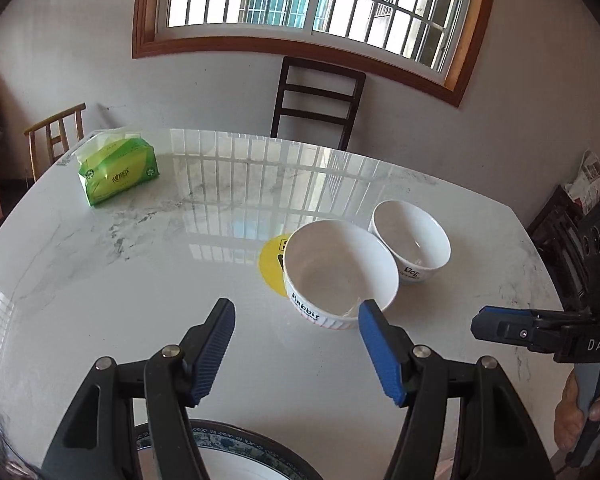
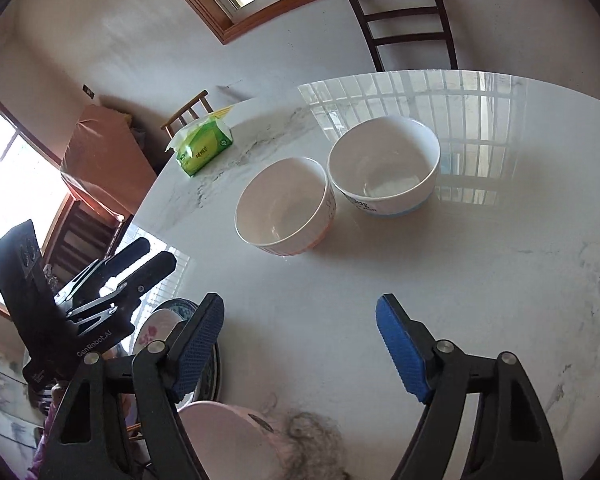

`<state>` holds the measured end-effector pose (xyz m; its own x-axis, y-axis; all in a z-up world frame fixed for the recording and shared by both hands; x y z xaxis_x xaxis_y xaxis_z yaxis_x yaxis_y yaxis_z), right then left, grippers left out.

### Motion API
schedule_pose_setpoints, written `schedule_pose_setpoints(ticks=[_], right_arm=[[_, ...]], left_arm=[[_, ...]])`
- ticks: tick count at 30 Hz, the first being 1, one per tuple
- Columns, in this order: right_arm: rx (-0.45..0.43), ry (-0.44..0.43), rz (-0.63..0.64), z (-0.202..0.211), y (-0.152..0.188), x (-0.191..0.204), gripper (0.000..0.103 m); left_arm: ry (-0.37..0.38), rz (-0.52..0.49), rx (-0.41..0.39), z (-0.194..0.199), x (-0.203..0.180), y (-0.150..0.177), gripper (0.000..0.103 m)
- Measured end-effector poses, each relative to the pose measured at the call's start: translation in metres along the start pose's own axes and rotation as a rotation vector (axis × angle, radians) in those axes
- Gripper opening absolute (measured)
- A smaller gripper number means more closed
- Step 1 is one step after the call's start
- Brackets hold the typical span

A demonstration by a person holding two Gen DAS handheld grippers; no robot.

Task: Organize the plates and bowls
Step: 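Move both grippers to the white 'Rabbit' bowl and grasp its rim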

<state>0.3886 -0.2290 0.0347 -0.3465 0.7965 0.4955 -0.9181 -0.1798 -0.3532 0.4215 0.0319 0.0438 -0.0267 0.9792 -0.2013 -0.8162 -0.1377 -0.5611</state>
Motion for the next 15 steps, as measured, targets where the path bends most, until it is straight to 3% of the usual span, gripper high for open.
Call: schedule_pose_setpoints(ticks=[2, 4, 9, 15], right_arm=[[0.022, -0.009, -0.04, -0.013, -0.009, -0.001, 0.054], [0.038, -0.029, -0.068, -0.024, -0.016, 0.001, 0.048], [0.045, -0.033, -0.122, -0.045, -0.035, -0.002, 0.048], [0.063, 0.008, -0.176, -0.066, -0.045, -0.01, 0.048]], left_arm=[[0.01, 0.009, 0.031, -0.013, 0.005, -0.008, 0.066], [0.012, 0.002, 0.058, -0.026, 0.006, -0.012, 0.066], [0.051, -0.015, 0.124, -0.053, 0.002, -0.019, 0.066], [0.021, -0.01, 0.172, -0.081, 0.004, -0.021, 0.066]])
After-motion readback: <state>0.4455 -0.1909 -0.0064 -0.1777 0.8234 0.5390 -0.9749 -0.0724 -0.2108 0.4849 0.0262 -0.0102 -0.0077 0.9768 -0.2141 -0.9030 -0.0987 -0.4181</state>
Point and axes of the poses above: each gripper's, at about its wrist camera, not at the fingertips, and z roughly against the way its jaws point, x to its left, y to its underside, the point moved 9 cm from there along -z, roughly the way its jaws point, and after that the axes turned 6 degrees about x, right-handed, at the moved point
